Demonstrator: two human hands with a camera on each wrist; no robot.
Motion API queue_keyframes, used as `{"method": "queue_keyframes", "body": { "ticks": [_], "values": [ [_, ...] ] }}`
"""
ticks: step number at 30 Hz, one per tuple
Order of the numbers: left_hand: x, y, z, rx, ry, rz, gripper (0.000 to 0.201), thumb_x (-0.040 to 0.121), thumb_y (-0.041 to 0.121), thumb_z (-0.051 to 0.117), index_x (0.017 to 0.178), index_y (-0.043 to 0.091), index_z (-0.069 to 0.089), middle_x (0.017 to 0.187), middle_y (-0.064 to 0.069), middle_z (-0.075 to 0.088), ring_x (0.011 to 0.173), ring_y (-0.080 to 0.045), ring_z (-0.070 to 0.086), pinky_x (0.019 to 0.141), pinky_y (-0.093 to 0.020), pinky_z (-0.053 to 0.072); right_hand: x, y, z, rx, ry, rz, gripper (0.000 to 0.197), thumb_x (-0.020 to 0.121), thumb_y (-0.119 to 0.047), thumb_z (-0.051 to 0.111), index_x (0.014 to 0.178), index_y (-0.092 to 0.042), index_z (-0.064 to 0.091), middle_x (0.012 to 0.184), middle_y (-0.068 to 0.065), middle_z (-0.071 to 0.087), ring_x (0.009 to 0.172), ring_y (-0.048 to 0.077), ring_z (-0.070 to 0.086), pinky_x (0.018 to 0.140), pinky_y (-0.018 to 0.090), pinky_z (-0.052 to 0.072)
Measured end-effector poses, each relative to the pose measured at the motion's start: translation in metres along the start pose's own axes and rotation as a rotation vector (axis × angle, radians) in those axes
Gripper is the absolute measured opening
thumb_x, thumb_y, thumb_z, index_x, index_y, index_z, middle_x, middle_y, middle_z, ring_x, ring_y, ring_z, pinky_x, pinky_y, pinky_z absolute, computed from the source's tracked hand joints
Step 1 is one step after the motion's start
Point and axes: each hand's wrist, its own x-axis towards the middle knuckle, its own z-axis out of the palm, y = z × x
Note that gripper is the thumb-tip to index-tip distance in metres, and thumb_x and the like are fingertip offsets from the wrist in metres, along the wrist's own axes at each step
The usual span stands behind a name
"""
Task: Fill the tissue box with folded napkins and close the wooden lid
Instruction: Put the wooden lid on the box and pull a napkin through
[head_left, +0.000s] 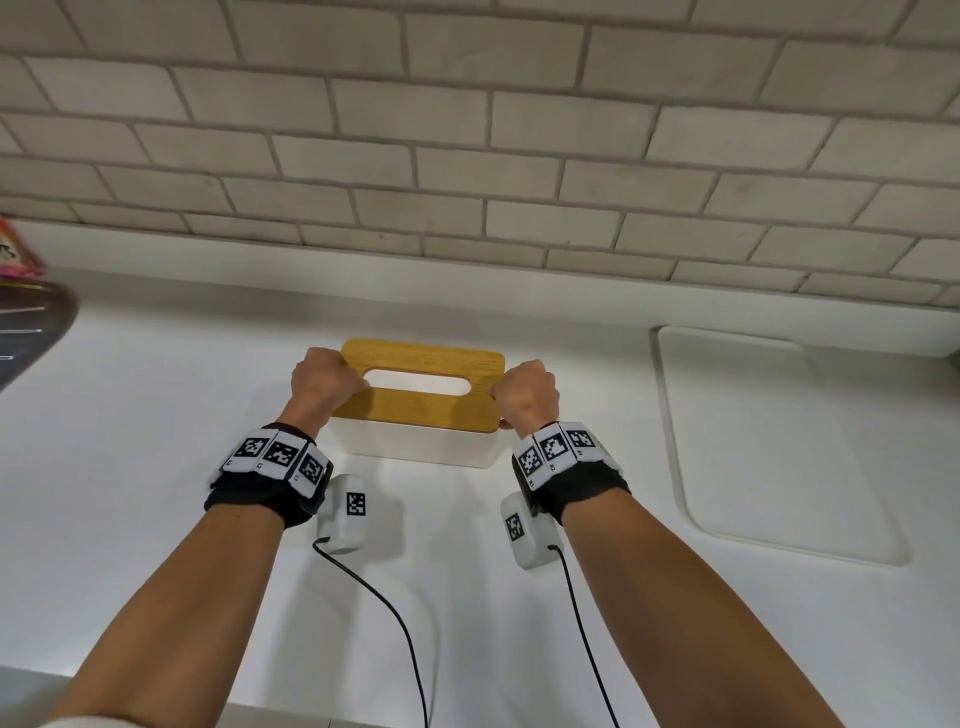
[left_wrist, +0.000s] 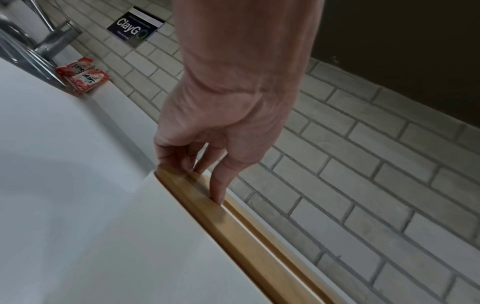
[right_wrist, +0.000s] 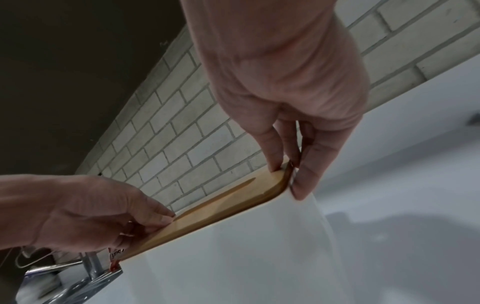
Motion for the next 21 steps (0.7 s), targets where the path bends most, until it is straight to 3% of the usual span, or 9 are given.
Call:
{"method": "queue_keyframes", "body": {
  "ticks": [3, 6, 9, 13, 15, 18, 21],
  "values": [
    [-0.011, 0.009, 0.008, 0.019, -0.015, 0.020, 0.030, 0.078, 0.014, 0.077, 0.099, -0.005, 0.067, 0.107, -0.021, 0.067, 0.102, -0.037, 0.062, 0.085, -0.041, 0.050, 0.003, 0.008, -0.013, -0.032, 0.020, -0.006, 0.027, 0.083, -0.011, 0.060, 0.110, -0.009, 0.059, 0.113, 0.012, 0.063, 0.100, 0.035, 0.065, 0.081, 0.046, 0.058],
    [-0.030, 0.026, 0.028, 0.032, -0.060, 0.063, 0.029, 0.077, 0.015, 0.077, 0.094, -0.006, 0.067, 0.098, -0.018, 0.067, 0.098, -0.035, 0.063, 0.080, -0.039, 0.051, 0.008, 0.025, -0.046, -0.050, 0.083, 0.033, 0.017, 0.079, -0.008, 0.064, 0.095, -0.008, 0.062, 0.103, 0.013, 0.068, 0.089, 0.035, 0.068, 0.071, 0.045, 0.061],
    [-0.054, 0.050, 0.057, 0.038, -0.101, 0.101, 0.019, 0.077, 0.013, 0.076, 0.084, 0.002, 0.063, 0.071, -0.005, 0.057, 0.079, -0.028, 0.060, 0.063, -0.031, 0.045, 0.008, 0.047, -0.092, -0.073, 0.121, 0.083, 0.008, 0.078, -0.005, 0.068, 0.080, -0.007, 0.060, 0.091, 0.015, 0.071, 0.077, 0.036, 0.071, 0.061, 0.046, 0.062],
    [-0.079, 0.073, 0.092, 0.099, -0.111, 0.159, 0.016, 0.078, 0.015, 0.074, 0.079, 0.007, 0.059, 0.060, 0.002, 0.046, 0.054, -0.015, 0.045, 0.048, -0.025, 0.037, 0.006, 0.075, -0.141, -0.092, 0.116, 0.144, 0.011, 0.080, -0.005, 0.070, 0.090, -0.002, 0.066, 0.087, 0.017, 0.073, 0.067, 0.033, 0.072, 0.055, 0.042, 0.062],
    [-0.087, 0.080, 0.103, 0.148, -0.119, 0.188, 0.018, 0.077, 0.017, 0.075, 0.078, 0.008, 0.059, 0.060, 0.002, 0.045, 0.055, -0.016, 0.046, 0.052, -0.026, 0.039, 0.005, 0.085, -0.156, -0.086, 0.114, 0.174, 0.011, 0.081, -0.006, 0.071, 0.090, -0.002, 0.066, 0.086, 0.017, 0.073, 0.067, 0.031, 0.072, 0.055, 0.038, 0.062],
    [-0.093, 0.085, 0.110, 0.208, -0.135, 0.227, 0.020, 0.079, 0.023, 0.075, 0.078, 0.007, 0.063, 0.063, 0.002, 0.048, 0.070, -0.023, 0.054, 0.062, -0.028, 0.041, 0.002, 0.094, -0.164, -0.061, 0.117, 0.196, 0.010, 0.081, -0.006, 0.071, 0.089, -0.001, 0.067, 0.085, 0.016, 0.073, 0.065, 0.030, 0.072, 0.053, 0.034, 0.061],
    [-0.092, 0.084, 0.110, 0.230, -0.133, 0.259, 0.025, 0.081, 0.026, 0.073, 0.089, 0.003, 0.071, 0.081, -0.006, 0.059, 0.079, -0.026, 0.057, 0.067, -0.029, 0.044, 0.001, 0.101, -0.164, -0.007, 0.132, 0.173, 0.012, 0.079, -0.006, 0.073, 0.090, -0.001, 0.070, 0.084, 0.016, 0.073, 0.064, 0.030, 0.072, 0.060, 0.039, 0.063]
  ]
}}
